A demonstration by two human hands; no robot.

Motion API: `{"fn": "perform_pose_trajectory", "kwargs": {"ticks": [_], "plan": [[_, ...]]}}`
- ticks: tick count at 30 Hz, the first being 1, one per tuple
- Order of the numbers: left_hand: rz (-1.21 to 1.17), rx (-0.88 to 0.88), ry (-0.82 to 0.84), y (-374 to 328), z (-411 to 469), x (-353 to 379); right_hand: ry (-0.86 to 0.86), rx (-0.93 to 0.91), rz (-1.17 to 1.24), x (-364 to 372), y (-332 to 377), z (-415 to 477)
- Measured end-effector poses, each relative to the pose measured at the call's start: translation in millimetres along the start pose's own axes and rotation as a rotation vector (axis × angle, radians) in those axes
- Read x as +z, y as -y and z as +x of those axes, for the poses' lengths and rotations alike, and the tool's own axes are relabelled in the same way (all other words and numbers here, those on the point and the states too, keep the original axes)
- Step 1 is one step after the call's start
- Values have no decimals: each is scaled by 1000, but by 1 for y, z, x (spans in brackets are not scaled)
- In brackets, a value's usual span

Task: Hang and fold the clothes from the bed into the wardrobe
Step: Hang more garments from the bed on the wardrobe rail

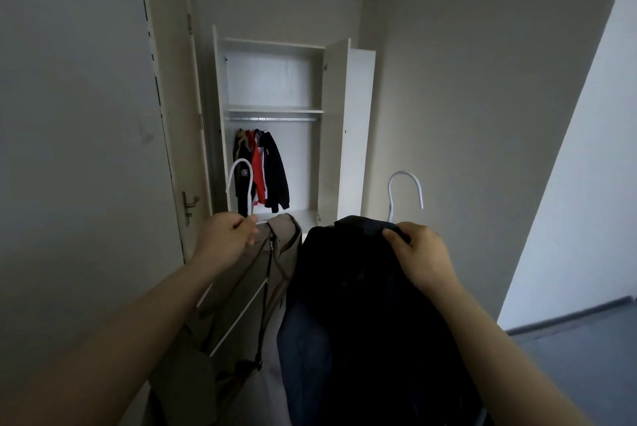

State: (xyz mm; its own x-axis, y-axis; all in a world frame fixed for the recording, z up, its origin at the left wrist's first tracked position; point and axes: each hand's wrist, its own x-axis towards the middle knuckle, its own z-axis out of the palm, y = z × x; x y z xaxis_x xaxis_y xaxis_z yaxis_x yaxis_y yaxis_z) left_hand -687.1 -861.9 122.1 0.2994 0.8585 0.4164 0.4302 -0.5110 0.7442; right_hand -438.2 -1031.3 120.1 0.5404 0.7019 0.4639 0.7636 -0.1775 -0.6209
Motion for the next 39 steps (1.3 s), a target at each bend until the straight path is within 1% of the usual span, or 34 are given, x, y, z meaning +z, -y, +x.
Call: {"fn": "perform_pose_trajectory", "kwargs": {"ticks": [9, 18, 23, 26, 31, 35, 39], "plan": [[-86, 1, 21, 74, 155, 23, 8, 0, -8, 96, 9, 133], [-118, 13, 64, 119, 303, 64, -34, 4, -38, 164, 5, 271], [-95, 42, 29, 144, 387, 97, -44, -51, -47, 205, -14, 358], [-78, 28, 35, 158, 434, 114, -31, -63, -33, 228, -27, 407], [-60, 11, -8, 177, 526, 141, -15, -97, -27, 268, -38, 507], [-65, -7, 0, 201, 590, 159, 10, -103, -15, 307, -45, 573], [-57, -4, -27, 230, 661, 178, 15, -117, -29, 353, -51, 641]]}}
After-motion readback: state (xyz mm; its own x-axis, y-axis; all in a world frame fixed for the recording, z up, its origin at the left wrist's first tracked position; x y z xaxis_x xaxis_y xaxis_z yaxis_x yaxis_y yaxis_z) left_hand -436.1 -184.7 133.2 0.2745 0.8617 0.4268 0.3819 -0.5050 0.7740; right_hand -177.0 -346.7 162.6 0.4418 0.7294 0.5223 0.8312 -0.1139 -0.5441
